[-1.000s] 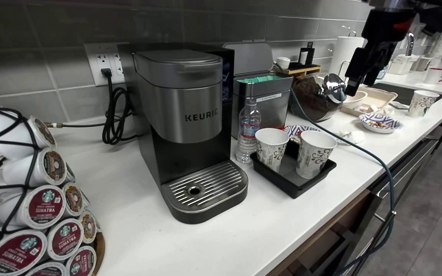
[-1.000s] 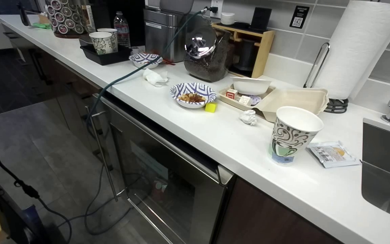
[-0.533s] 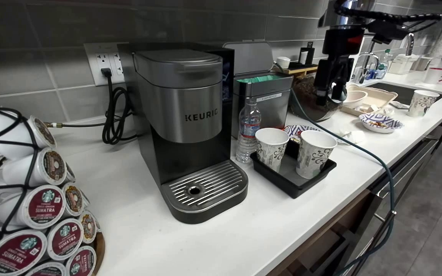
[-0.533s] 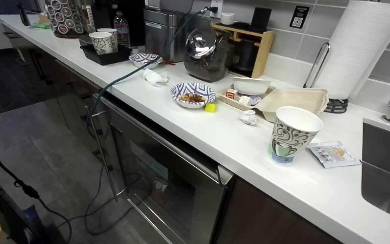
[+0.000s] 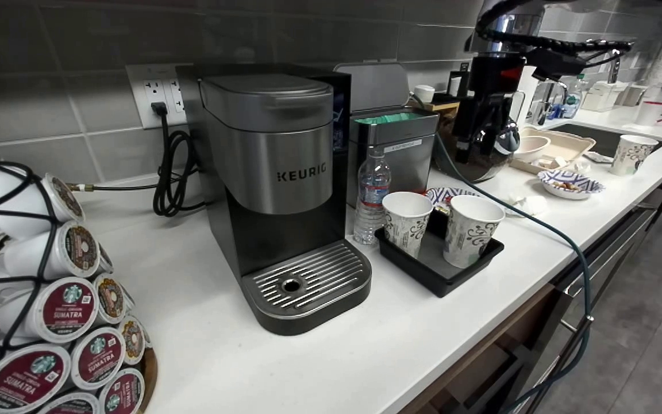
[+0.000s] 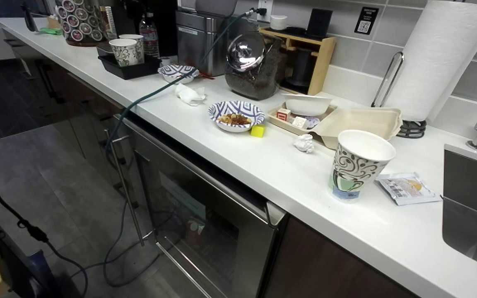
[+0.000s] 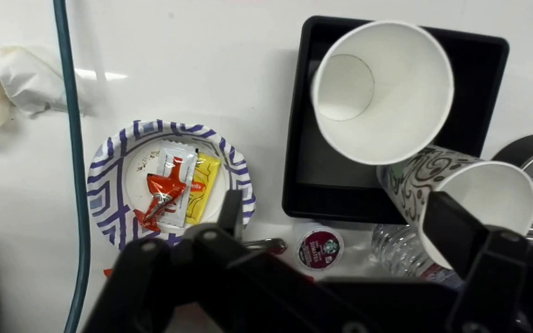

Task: Move the black tray to the right and move the white bowl to the left

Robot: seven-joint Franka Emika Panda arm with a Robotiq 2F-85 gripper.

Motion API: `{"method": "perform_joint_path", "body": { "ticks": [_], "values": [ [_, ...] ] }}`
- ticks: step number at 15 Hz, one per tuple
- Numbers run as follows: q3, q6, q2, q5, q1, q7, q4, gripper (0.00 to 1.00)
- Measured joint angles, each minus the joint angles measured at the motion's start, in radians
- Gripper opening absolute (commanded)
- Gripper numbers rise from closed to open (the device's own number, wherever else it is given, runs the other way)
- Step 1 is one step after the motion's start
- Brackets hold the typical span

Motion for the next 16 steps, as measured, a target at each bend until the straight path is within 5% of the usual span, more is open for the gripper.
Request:
{"method": "perform_joint_path", "body": {
  "ticks": [9, 16],
  "values": [
    [-0.078, 0.035, 0.149, 0.003, 0.011, 0.330, 0.012, 1.00],
    [-0.074, -0.001, 0.152, 0.044, 0.015, 0.374, 0.016, 1.00]
  ]
}}
